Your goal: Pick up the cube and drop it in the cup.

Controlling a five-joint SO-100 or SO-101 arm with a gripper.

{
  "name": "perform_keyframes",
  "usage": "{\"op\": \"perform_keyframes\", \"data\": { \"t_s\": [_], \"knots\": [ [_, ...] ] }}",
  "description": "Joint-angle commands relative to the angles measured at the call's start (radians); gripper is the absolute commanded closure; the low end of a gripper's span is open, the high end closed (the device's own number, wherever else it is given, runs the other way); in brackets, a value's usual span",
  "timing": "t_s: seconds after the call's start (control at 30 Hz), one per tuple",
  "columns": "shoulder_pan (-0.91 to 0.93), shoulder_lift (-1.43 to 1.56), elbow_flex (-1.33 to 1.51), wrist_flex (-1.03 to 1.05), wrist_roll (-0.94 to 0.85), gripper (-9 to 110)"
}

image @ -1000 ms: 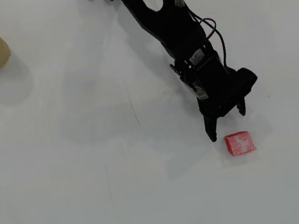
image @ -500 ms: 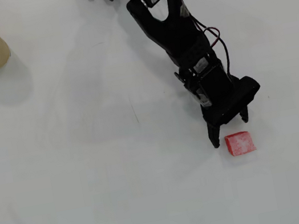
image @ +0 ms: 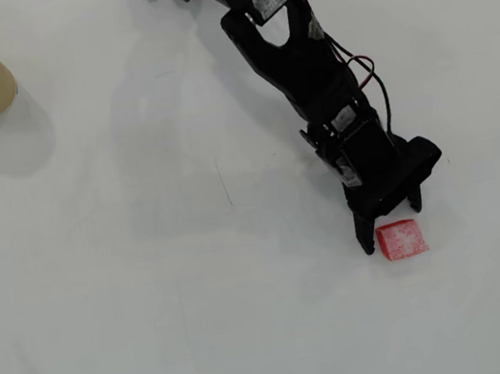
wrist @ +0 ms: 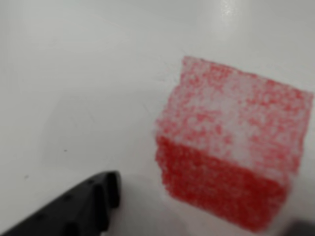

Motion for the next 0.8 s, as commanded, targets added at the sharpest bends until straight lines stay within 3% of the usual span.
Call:
{"op": "perform_keyframes", "data": {
  "t_s": [0.0, 0.77],
  "knots": [
    [0.02, 0.043, -0.169, 0.005, 0.011, 66],
    [0.075, -0.037, -0.29, 0.035, 0.011, 66]
  ]
}}
